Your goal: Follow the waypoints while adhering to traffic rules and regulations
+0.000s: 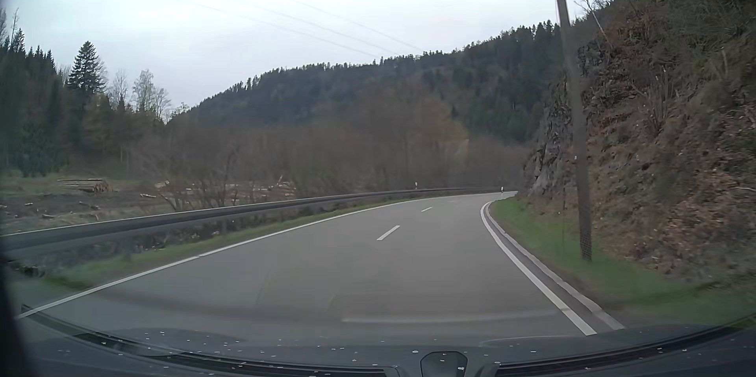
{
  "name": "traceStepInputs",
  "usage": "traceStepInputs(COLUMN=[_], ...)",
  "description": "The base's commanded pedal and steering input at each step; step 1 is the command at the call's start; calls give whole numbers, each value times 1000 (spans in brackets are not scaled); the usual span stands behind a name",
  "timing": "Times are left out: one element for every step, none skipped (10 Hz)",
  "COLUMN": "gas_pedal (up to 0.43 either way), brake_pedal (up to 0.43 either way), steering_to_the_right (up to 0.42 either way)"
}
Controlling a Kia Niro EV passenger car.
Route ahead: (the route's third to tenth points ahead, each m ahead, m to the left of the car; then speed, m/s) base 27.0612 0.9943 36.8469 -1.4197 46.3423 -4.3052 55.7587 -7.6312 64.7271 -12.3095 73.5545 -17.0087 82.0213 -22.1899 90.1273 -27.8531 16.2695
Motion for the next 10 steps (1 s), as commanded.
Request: traceStepInputs(gas_pedal=[0, 0, 0, 0, 0, 0, 0, 0, 0, 0], brake_pedal=[0, 0, 0, 0, 0, 0, 0, 0, 0, 0], steering_to_the_right=[38, 37, 36, 36, 36, 36, 36, 35, 35, 35])
